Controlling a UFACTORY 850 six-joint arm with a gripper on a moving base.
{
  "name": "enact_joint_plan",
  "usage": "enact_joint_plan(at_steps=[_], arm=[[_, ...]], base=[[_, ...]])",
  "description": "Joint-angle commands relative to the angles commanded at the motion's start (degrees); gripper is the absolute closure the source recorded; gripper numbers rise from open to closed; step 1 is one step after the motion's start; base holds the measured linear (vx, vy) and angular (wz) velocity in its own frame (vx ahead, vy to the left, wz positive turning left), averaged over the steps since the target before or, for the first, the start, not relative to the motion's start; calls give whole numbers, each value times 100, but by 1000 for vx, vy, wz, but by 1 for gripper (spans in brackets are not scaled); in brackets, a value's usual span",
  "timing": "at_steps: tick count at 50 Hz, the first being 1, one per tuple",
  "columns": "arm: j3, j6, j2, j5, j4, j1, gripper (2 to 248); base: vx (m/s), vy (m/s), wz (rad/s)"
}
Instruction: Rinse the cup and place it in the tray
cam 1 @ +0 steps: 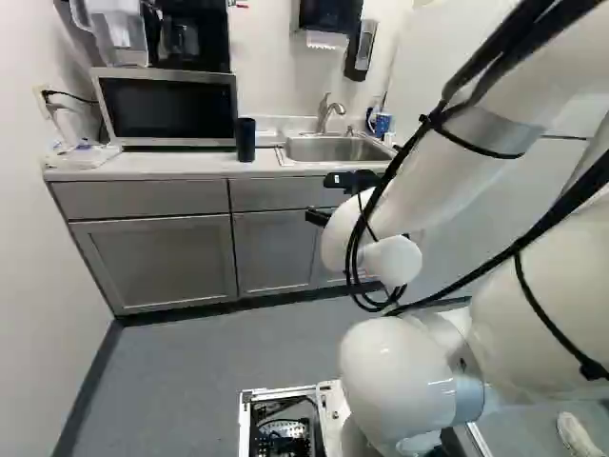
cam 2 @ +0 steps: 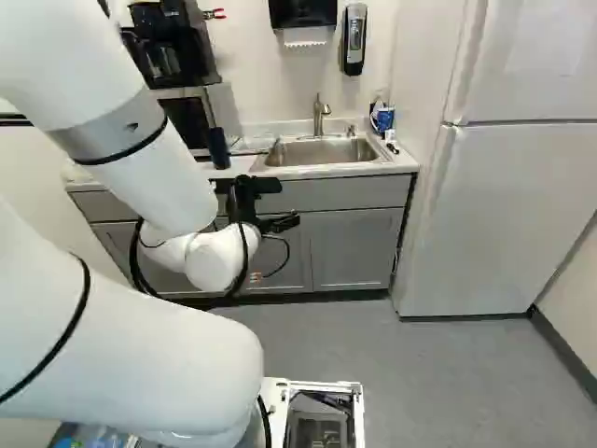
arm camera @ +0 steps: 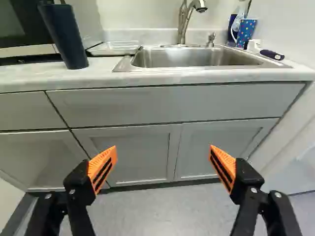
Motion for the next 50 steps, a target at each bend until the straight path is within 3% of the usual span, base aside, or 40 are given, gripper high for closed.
enact_joint_plan(at_steps=[50], arm=[[-60,0,-71,0,0,-41,3]], base=[[0,0,0]])
